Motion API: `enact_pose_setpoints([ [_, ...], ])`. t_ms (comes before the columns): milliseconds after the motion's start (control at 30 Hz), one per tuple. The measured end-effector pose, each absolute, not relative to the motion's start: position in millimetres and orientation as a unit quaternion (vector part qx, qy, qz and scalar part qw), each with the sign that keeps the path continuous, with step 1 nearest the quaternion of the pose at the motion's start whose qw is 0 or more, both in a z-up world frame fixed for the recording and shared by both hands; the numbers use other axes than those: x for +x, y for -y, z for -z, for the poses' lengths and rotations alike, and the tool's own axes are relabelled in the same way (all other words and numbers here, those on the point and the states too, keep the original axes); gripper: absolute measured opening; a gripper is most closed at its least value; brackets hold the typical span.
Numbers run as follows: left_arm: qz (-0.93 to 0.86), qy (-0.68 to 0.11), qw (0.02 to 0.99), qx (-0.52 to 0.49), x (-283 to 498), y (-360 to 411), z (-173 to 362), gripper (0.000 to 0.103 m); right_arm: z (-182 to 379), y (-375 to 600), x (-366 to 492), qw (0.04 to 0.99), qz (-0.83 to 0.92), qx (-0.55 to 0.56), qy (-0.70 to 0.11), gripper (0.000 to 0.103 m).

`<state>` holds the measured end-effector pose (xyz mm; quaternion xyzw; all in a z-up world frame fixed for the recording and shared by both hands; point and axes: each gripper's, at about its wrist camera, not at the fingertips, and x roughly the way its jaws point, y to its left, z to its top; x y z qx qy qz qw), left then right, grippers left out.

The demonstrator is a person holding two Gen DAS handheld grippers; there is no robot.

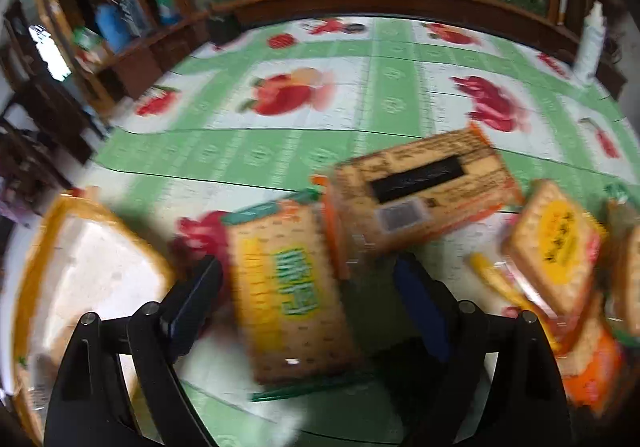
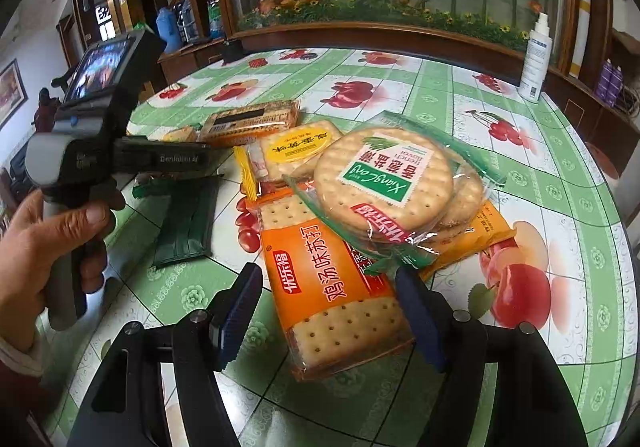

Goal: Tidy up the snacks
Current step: 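Grasp the yellow WEIDAN cracker pack with the left gripper while the right grasps the orange cracker pack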

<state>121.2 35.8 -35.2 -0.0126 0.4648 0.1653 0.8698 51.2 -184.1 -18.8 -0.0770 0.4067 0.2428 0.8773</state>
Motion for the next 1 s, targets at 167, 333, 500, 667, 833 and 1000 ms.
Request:
enact_pose_setpoints([
  [167,-0.101,-0.455,0.885,0.024,113,-14,33,0.055,22,175,48,0.874,-0.244,-0.103,-0.408,0.062],
  [333,-0.054,-0.452,0.890,0.011,92,-19,30,0.047,21,175,43,0.871,-0.250,-0.102,-0.410,0.059],
  [500,-0.033,-0.448,0.893,-0.019,69,-33,26,0.047,19,185,42,0.864,-0.266,-0.055,-0.424,0.058],
  [667,-0.025,-0.432,0.901,-0.034,41,-38,15,0.046,18,201,38,0.851,-0.292,0.022,-0.436,0.058],
  [833,-0.024,-0.410,0.911,-0.032,13,-35,-3,0.046,18,214,23,0.840,-0.309,0.075,-0.439,0.057],
  [1000,-0.018,-0.395,0.918,-0.033,-11,-36,-16,0.046,17,218,6,0.833,-0.322,0.101,-0.439,0.054],
])
